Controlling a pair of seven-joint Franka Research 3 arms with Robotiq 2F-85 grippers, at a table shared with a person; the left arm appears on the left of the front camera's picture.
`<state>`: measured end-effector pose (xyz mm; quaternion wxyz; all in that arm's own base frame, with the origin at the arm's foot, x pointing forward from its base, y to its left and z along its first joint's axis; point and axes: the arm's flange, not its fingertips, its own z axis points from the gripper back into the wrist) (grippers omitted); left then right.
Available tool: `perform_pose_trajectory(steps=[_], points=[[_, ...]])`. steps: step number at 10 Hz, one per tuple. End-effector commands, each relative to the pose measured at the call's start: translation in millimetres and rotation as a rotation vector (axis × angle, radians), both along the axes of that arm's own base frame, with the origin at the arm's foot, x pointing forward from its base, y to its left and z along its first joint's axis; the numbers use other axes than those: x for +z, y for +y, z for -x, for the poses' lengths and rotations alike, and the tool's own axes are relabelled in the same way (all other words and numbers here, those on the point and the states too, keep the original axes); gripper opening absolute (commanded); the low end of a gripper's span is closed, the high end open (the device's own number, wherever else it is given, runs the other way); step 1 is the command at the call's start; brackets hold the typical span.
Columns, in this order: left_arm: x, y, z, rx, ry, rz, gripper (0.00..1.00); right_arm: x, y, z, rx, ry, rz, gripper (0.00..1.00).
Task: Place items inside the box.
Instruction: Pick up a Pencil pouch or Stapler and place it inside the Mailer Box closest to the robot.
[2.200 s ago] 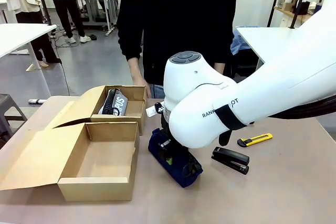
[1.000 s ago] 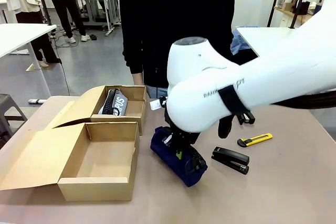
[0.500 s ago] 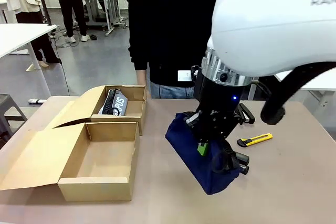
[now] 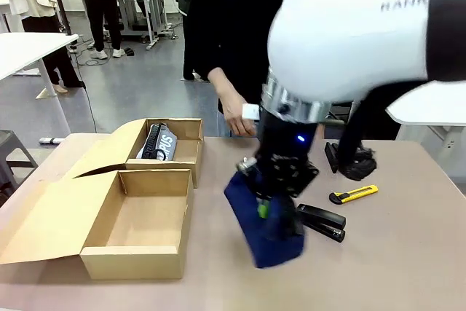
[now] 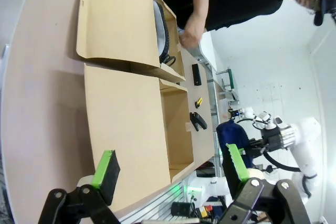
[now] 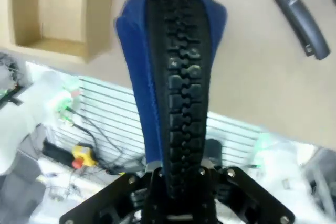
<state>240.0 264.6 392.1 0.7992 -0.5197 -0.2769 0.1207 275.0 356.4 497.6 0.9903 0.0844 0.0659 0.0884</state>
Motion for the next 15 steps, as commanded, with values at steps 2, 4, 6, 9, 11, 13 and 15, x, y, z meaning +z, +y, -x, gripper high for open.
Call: perform_pose_trajectory(steps=[2, 4, 6, 9, 11, 13, 15], points=[[0.5, -0.3, -0.2, 0.002, -0.038, 0.01, 1.0, 41.8, 123.3, -12.5, -0.244, -0.007, -0.061, 0.07], [0.5, -0.3, -0.2, 0.002, -0.038, 0.01, 1.0, 35.0, 199.5, -28.3, -0.186, -0.037, -0.077, 0.07], [0.5, -0.3, -0.2, 0.002, -0.038, 0.01, 1.0, 10.5, 231.6, -34.0, 0.05, 0.01, -0.012, 0.07], [0.5, -0.3, -0.2, 0.002, -0.038, 0.01, 1.0, -12.2, 219.1, -25.9, -0.075, 0.013, -0.058, 0.07], [0.5, -0.3, -0.2, 0.002, -0.038, 0.01, 1.0, -22.1, 234.0, -43.6, -0.228, -0.112, -0.118, 0.07], [0.5, -0.3, -0.2, 0.002, -0.038, 0.01, 1.0, -32.4, 247.1, -74.2, -0.186, -0.125, -0.152, 0.07], [0.5, -0.3, -0.2, 0.002, -0.038, 0.01, 1.0, -51.3, 249.5, -94.1, -0.23, -0.156, -0.11, 0.07]])
